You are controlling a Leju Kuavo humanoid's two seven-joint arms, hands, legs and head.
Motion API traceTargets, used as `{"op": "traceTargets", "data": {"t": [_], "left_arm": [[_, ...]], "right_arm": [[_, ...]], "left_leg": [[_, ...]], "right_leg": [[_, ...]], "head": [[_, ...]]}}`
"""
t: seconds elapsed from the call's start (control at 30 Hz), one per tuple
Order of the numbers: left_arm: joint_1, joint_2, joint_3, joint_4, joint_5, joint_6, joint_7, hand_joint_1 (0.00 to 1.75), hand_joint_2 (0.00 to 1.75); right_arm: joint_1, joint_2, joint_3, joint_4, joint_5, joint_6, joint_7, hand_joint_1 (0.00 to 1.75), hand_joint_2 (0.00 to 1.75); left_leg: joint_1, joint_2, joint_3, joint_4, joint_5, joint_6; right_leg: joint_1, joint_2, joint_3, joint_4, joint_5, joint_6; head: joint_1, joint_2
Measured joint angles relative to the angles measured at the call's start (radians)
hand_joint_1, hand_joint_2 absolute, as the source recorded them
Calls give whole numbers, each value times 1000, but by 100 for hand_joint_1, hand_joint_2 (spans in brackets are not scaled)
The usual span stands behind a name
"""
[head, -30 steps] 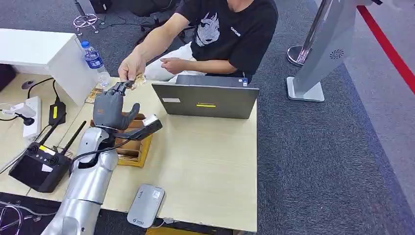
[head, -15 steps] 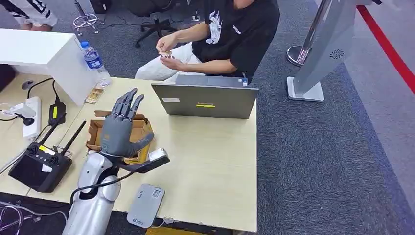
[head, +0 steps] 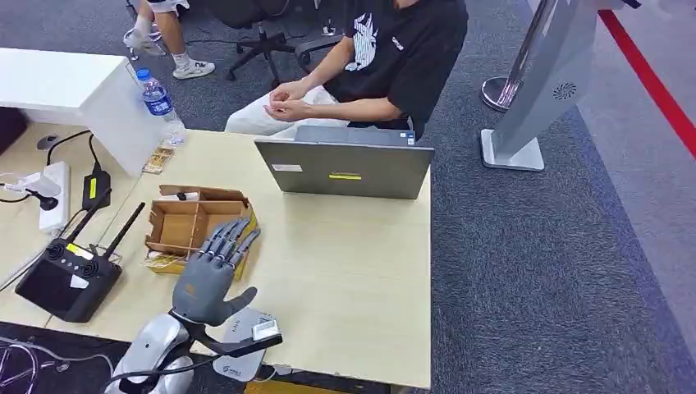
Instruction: Pass the card to the sensor for recognition and then transmit it.
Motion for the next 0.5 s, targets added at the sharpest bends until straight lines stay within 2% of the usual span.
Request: {"op": "traceTargets", "data": {"t": [0.17,0.5], "left_arm": [[13,62,0,24,-27,3,34,0,175],[5,130,0,41,-30,-10,66,0,175]], "right_arm": [[2,-2,-6,0,1,5,0,0,175],[2,-2,-18,0,15,8,-1,0,175]], "left_leg": [[0,0,0,0,0,0],[0,0,0,0,0,0]], "right_leg": [[0,0,0,0,0,0],[0,0,0,0,0,0]], "head": [[0,0],[0,0]]}}
